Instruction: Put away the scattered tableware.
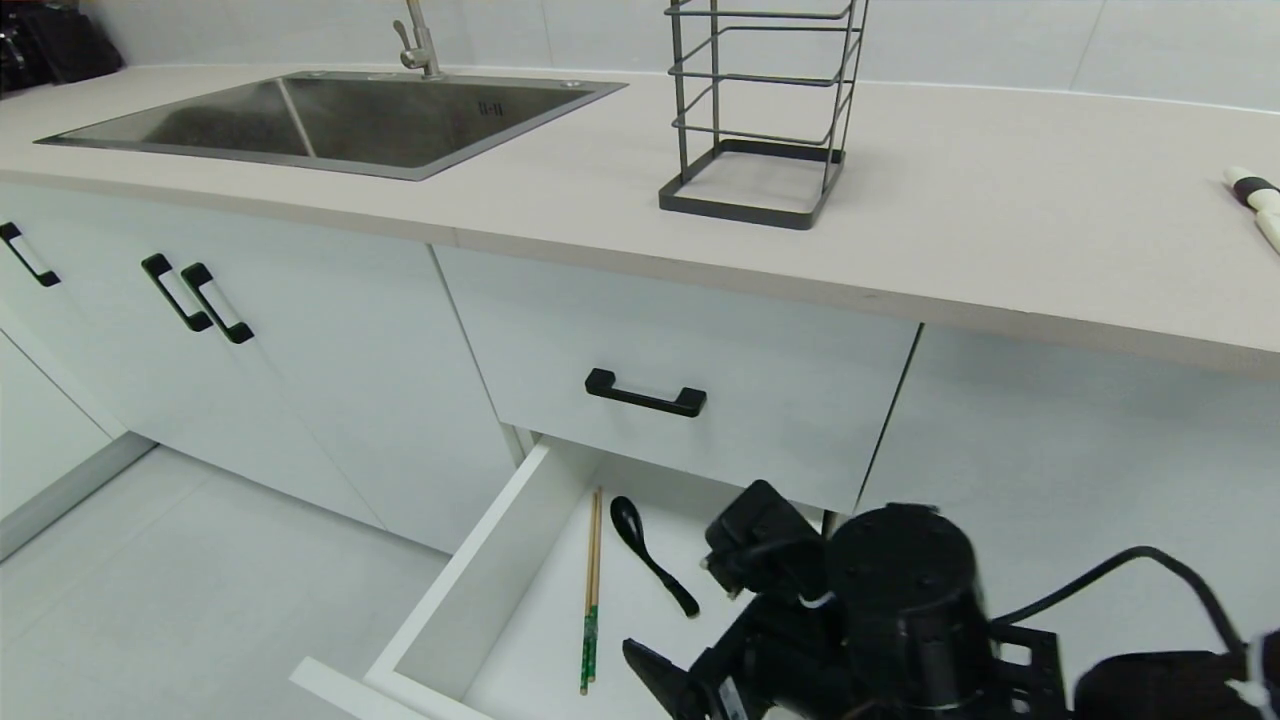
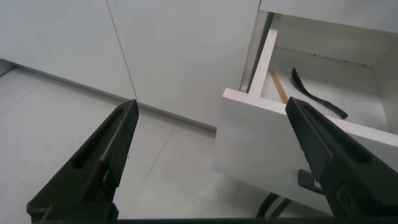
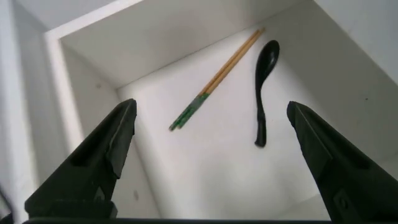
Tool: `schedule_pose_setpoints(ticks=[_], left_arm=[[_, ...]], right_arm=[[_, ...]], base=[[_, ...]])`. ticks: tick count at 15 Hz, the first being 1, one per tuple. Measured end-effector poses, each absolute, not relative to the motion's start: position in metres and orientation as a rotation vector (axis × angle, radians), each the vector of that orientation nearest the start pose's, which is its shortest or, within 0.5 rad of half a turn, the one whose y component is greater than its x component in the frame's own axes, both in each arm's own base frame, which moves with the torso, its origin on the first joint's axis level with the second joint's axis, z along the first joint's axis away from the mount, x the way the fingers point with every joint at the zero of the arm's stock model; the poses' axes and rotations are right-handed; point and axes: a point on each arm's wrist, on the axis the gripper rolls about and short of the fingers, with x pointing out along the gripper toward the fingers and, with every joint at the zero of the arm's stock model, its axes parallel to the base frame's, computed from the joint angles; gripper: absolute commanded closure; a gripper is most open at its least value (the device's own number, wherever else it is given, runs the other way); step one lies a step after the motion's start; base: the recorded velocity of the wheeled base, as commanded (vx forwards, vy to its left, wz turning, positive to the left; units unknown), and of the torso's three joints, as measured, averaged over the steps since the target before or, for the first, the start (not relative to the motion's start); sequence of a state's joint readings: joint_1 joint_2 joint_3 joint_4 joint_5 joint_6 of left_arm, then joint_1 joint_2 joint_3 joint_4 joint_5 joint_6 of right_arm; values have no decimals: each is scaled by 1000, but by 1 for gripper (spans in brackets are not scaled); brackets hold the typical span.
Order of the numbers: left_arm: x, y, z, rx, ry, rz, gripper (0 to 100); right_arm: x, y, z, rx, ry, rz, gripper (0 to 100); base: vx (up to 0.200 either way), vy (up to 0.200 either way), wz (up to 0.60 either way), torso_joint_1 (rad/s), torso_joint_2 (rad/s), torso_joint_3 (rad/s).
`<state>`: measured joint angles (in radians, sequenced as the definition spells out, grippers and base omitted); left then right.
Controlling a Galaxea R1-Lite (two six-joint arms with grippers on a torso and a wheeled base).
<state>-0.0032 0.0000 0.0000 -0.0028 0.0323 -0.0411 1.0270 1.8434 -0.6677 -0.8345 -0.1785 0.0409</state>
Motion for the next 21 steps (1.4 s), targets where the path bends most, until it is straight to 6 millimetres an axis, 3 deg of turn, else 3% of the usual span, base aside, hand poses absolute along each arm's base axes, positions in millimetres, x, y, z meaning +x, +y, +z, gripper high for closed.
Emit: schedule_pose_setpoints(ticks=[4,11,17,21], left_arm=[[-23,1,76,-41,-3,30,0],[-23,1,76,-41,-3,30,0],[-23,1,76,-34,-3,29,0],[-23,1,76,-35,-3,29,0]], right_arm=[[151,227,135,-149,290,865,0],[139,199,139,-155,279,877,0],[131,134,143,-104,267,830,0],[109,83,140,-68,246,766,0]], base=[[0,0,0,0,0,0],[0,0,0,0,0,0],[0,0,0,0,0,0],[0,0,0,0,0,0]])
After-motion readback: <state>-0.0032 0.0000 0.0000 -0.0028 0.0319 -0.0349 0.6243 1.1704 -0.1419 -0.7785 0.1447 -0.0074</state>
